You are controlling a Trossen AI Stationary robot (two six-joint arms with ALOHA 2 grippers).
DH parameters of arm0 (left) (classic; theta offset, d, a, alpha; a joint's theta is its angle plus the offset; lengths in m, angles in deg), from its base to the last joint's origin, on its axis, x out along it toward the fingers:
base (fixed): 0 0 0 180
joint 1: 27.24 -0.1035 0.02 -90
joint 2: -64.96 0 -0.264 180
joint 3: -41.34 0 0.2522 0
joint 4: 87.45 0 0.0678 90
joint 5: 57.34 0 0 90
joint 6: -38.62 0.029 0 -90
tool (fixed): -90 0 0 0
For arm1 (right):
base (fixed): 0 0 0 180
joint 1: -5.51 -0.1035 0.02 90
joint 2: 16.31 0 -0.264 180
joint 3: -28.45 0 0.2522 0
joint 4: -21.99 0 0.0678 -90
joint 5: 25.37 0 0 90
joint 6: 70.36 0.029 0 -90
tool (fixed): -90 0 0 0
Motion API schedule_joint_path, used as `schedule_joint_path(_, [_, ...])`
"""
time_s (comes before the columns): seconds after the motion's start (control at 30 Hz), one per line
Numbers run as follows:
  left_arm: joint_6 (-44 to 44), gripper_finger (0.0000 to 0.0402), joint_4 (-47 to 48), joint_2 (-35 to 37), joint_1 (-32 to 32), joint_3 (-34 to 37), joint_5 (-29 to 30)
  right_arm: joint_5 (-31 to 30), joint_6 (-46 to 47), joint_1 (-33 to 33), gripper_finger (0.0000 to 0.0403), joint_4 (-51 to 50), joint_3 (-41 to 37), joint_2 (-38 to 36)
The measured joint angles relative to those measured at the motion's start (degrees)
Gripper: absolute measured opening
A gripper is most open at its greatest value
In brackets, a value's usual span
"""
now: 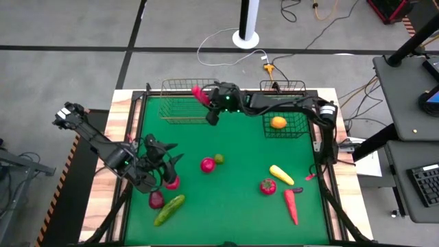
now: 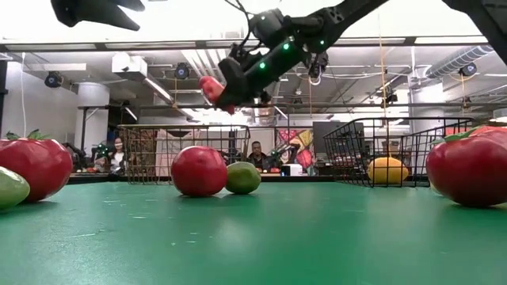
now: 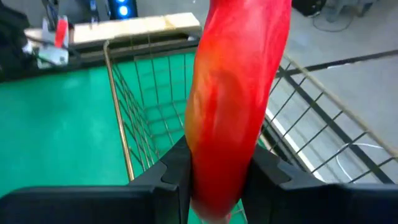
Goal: Sort produce into baskets
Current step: Put the top red chili pepper into the gold wire basket, then put the left tomato into the black wire basket
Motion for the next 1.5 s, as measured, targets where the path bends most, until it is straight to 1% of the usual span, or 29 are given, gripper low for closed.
schedule_joint_path(0.17, [0.1, 0.0201, 0.0, -0.2, -0.1, 0.0, 3.0, 0.0, 0.8, 0.0, 0.0102, -1.0, 0.0, 0.2])
schedule_joint_path(0.43, [-1.2, 0.0201, -0.3, -3.0, -0.1, 0.1, 3.0, 0.0, 2.4, 0.0, 0.0123, -1.9, 0.0, 0.2])
schedule_joint_path(0.57, [-1.9, 0.0201, -0.3, -3.7, -0.1, 0.1, 1.1, 0.0, 3.3, 0.0, 0.0146, -2.4, 0.0, 0.2])
schedule_joint_path(0.7, [-3.0, 0.0201, -0.3, -3.9, 0.0, 0.1, -0.9, 0.0, 3.4, 0.0, 0.0178, -2.8, 0.0, 0.2])
schedule_joint_path(0.8, [-3.2, 0.0201, -0.3, -3.9, 0.0, 0.1, -4.8, 0.0, 3.4, -0.1, 0.0202, -3.4, 0.0, -0.7])
schedule_joint_path(0.9, [-3.6, 0.0201, -0.3, -3.9, 0.0, 0.1, -8.4, -0.1, 3.4, -1.0, 0.0222, -5.8, 0.0, -3.5])
schedule_joint_path(1.07, [-4.1, 0.0201, -0.4, -4.0, 0.0, 0.1, -12.4, -1.4, 3.3, -3.9, 0.0246, -13.4, 0.0, -9.9])
schedule_joint_path(1.23, [-5.3, 0.0201, -0.9, -4.0, 0.0, 0.1, -15.7, -2.1, 4.3, -7.8, 0.0261, -22.8, 0.0, -16.9])
schedule_joint_path(1.37, [-7.2, 0.0201, -1.0, -4.0, 0.1, 0.1, -17.5, -2.2, 7.2, -12.2, 0.0267, -32.5, 0.0, -21.6])
schedule_joint_path(1.5, [-8.7, 0.0201, -1.0, -4.0, 0.2, 0.1, -20.0, -5.3, 10.0, -18.2, 0.0271, -39.5, -0.3, -25.7])
